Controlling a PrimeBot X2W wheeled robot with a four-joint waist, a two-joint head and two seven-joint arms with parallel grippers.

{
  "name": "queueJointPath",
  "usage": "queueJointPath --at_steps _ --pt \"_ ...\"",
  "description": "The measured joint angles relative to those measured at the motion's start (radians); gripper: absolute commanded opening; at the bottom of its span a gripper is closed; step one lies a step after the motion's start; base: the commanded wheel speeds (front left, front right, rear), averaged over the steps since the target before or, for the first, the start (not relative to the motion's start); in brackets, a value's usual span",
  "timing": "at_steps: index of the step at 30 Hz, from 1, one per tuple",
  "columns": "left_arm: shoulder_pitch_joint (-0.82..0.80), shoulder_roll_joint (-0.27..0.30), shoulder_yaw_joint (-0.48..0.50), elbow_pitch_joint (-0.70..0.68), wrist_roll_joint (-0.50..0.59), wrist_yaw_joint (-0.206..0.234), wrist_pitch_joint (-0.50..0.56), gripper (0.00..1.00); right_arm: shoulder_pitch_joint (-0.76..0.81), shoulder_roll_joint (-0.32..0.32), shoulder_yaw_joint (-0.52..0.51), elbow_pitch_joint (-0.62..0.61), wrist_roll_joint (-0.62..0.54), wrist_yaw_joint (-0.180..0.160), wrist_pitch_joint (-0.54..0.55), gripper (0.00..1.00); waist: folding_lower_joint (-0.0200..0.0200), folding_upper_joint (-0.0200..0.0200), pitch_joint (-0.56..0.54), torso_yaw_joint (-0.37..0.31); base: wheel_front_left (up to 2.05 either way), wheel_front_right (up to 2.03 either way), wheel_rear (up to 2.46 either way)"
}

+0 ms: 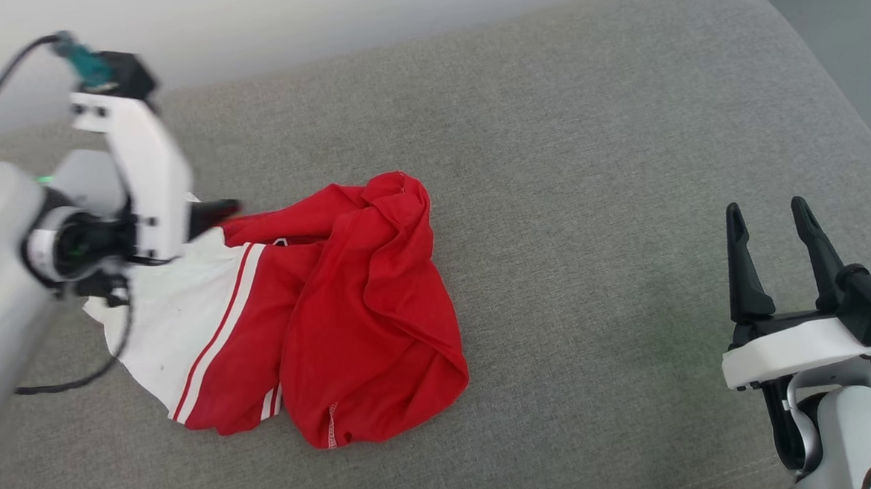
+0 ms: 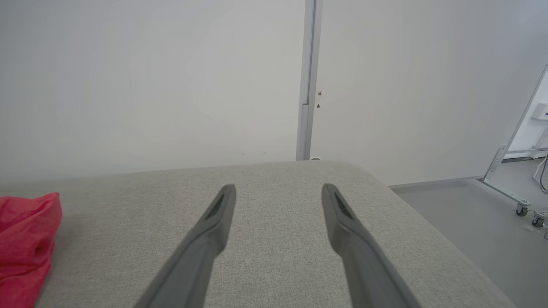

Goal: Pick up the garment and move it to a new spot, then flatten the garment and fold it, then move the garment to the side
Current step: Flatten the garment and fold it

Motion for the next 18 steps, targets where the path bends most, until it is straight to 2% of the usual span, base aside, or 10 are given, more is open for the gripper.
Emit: queueJointPath --at_steps 4,18 --pt "-0.003 0.030 -0.012 0.065 0.042 0.002 -0.029 1.00 -0.002 0.000 0.003 -0.008 -0.003 0.000 0.000 1.00 0.0000 0.0000 0.012 0.001 0.00 0.00 0.00" --pt "0.036 0.038 -0.068 0.213 0.073 -0.018 -0.013 1.00 -0.009 0.000 -0.003 -0.012 -0.015 0.000 0.000 1.00 0.0000 0.0000 0.046 -0.001 0.00 0.00 0.00"
